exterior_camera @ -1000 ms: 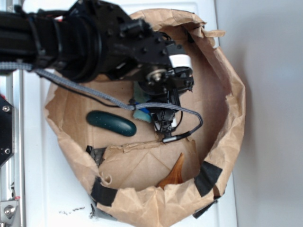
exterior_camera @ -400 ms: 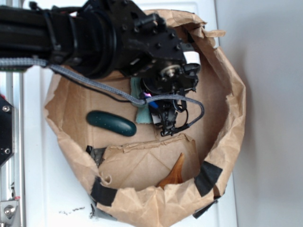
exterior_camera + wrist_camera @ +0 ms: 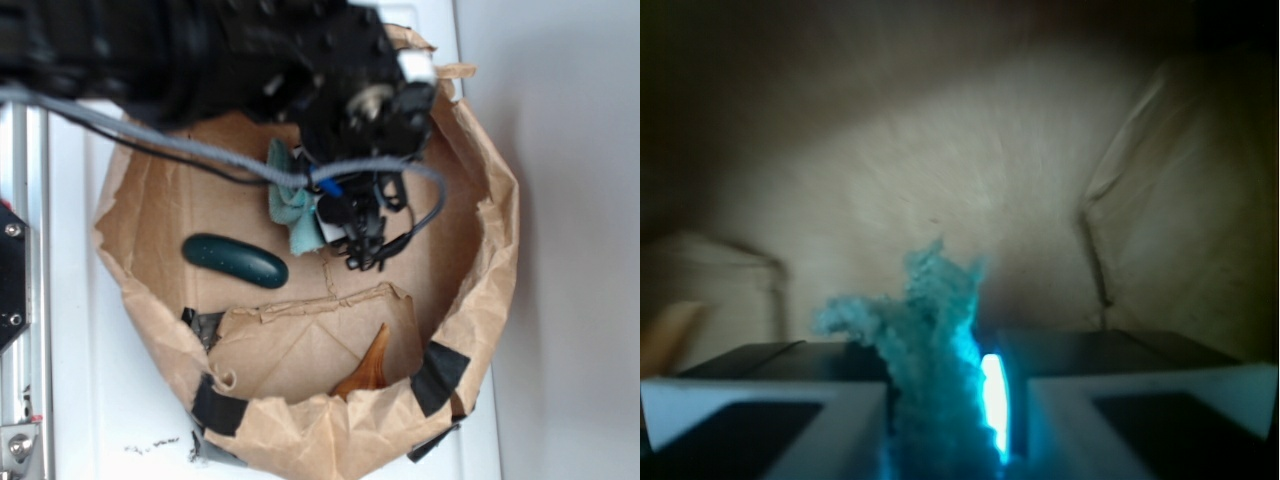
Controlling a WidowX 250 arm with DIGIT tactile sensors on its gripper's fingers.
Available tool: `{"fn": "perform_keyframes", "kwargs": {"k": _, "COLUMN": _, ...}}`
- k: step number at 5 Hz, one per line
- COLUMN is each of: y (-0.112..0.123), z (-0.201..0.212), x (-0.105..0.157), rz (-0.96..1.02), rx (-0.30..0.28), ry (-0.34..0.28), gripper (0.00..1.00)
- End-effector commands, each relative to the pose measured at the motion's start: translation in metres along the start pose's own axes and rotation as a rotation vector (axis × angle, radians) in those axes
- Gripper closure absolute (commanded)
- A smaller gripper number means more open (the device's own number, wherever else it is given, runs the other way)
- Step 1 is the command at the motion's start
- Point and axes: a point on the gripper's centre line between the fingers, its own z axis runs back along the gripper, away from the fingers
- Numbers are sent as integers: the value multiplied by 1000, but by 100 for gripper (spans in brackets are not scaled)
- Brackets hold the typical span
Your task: Grab the blue cloth.
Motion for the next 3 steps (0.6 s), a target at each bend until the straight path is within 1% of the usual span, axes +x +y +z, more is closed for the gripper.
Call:
{"fn": "perform_keyframes", "kwargs": {"k": 1, "y": 4, "z": 92, "x": 9, "rz": 34, "rx": -118, "ry": -33, "gripper": 100}}
{"fn": "perform_keyframes", "kwargs": {"k": 2, "y": 5, "z": 102, "x": 7, "rz": 41, "rx": -125, "ry": -42, "gripper": 100}}
{"fn": "perform_keyframes", "kwargs": {"k": 3, "y": 6, "z": 102, "x": -4, "rz": -108, "rx": -148, "ry": -232, "gripper": 100}}
